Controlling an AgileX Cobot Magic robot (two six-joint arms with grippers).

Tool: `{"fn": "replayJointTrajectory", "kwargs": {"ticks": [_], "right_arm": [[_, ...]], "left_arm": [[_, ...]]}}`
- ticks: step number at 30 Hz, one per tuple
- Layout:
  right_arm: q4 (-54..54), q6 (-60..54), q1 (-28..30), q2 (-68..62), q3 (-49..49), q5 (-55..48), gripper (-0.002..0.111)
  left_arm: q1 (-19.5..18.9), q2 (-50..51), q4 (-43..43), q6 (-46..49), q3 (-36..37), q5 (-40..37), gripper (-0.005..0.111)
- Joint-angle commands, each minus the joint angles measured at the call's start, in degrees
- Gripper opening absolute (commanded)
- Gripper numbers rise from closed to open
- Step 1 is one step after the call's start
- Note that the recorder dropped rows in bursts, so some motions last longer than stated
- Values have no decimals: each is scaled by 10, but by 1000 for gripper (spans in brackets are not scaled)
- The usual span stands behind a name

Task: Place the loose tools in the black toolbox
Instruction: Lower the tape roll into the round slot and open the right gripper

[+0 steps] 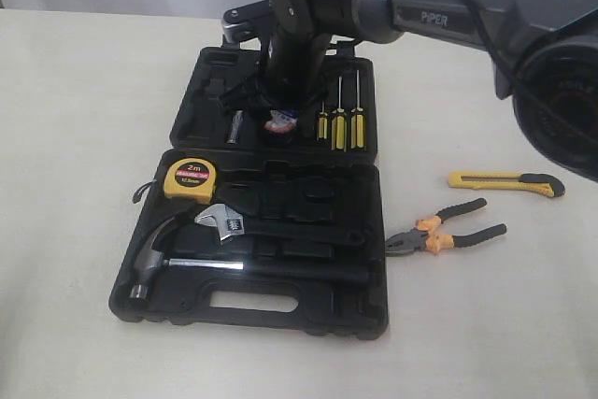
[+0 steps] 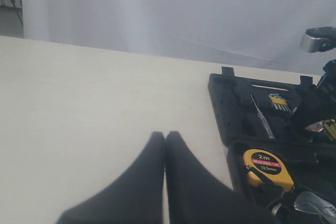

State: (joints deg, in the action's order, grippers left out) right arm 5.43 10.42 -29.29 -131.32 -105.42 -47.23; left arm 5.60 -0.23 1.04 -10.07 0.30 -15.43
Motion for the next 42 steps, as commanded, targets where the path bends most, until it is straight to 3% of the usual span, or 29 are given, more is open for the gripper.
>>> {"fn": "replayJointTrajectory", "kwargs": {"ticks": [1, 3, 10, 19, 22, 28, 29, 42], "right_arm": [[0, -1, -1, -14, -5, -13, 36], [0, -1, -1, -22, -5, -13, 41], [0, -1, -1, -23, -5, -14, 78], [0, -1, -1, 16, -5, -21, 80], [0, -1, -1, 28, -5, -26, 64], [-2, -1, -1, 26, -5, -34, 4], [-4, 0, -1, 23, -5, -33, 0], [-24, -23, -1, -37, -5, -5, -1]], "left_arm": [[3, 2, -3, 0, -3, 0, 0], [3, 2, -3, 0, -3, 0, 0], [3, 2, -3, 0, -3, 0, 0], [3, 2, -2, 0, -3, 0, 0], [3, 2, -2, 0, -3, 0, 0], [3, 2, -2, 0, -3, 0, 0], [3, 2, -2, 0, -3, 0, 0], [3, 2, -2, 0, -3, 0, 0]]}}
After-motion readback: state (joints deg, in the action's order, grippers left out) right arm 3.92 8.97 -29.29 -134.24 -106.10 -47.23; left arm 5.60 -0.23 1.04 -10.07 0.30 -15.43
